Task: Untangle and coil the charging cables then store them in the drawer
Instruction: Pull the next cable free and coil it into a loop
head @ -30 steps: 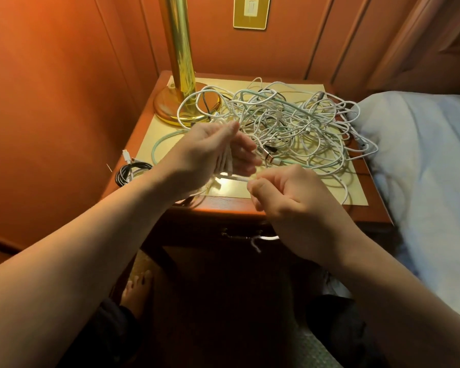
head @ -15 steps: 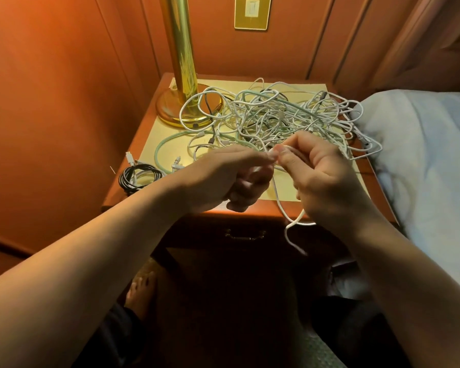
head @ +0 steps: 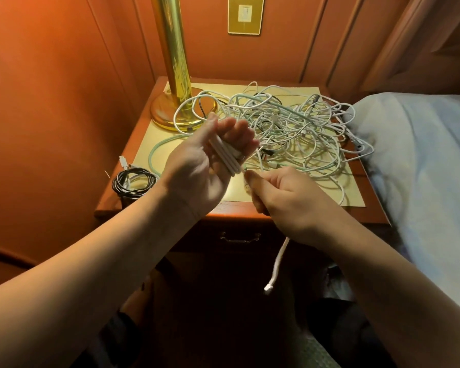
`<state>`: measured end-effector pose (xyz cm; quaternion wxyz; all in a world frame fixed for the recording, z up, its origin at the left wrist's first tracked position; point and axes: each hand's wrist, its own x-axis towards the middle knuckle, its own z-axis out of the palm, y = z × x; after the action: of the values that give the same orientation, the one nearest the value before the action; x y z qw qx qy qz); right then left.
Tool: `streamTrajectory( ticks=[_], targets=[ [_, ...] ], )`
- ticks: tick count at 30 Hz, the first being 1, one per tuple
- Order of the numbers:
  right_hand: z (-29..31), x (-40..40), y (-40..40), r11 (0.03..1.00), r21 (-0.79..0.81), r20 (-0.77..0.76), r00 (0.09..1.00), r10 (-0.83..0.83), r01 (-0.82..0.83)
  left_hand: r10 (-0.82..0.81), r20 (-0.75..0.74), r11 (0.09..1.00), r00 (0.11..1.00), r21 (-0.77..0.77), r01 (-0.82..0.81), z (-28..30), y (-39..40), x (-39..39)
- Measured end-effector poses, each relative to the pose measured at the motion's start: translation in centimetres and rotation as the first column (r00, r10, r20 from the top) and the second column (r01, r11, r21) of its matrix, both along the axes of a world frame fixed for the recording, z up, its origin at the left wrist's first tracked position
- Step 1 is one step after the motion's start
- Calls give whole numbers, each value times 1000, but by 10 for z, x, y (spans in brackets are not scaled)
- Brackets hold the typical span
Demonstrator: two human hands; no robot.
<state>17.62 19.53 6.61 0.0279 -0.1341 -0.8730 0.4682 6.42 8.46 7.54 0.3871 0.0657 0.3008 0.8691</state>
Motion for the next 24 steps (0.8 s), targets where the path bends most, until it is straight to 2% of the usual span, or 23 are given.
streamTrajectory(
  ticks=[2,4,6,8,10,12,15,18,20,24],
  targets=[
    [5,3,-3,1000,13,3,1000,3,-3,25,-143,997,989,-63,-35,-3,0,-5],
    [8,5,-5,999,36,-17,1000,10,-10,-23,-370,988,929,-150,-36,-7,-3,-11],
    [11,6,-7,999,37,-68,997,39,-37,-82,-618,954,782,-275,-117,-11,-9,-15],
    [15,8,-8,999,21,-129,991,29,-27,-170,-799,896,577,-369,-247,-14,-15,-19],
    [17,11,-7,1000,12,-183,983,2,0,-296,-864,845,407,-435,-311,-15,-19,-22],
    [19,13,-5,999,24,-245,969,-29,36,-430,-855,793,291,-511,-331,-15,-21,-22],
    [17,12,-1,992,72,-309,948,-73,99,-571,-772,744,281,-631,-221,-13,-18,-15],
    [12,10,5,992,31,-340,935,-101,119,-632,-674,740,381,-672,39,-10,-16,-13],
    [11,8,8,994,-11,-324,940,-106,108,-650,-587,750,482,-596,286,-9,-17,-15],
    [13,7,15,987,-158,-275,961,-30,-14,-696,-423,718,580,-376,586,-13,-17,-16]
  ],
)
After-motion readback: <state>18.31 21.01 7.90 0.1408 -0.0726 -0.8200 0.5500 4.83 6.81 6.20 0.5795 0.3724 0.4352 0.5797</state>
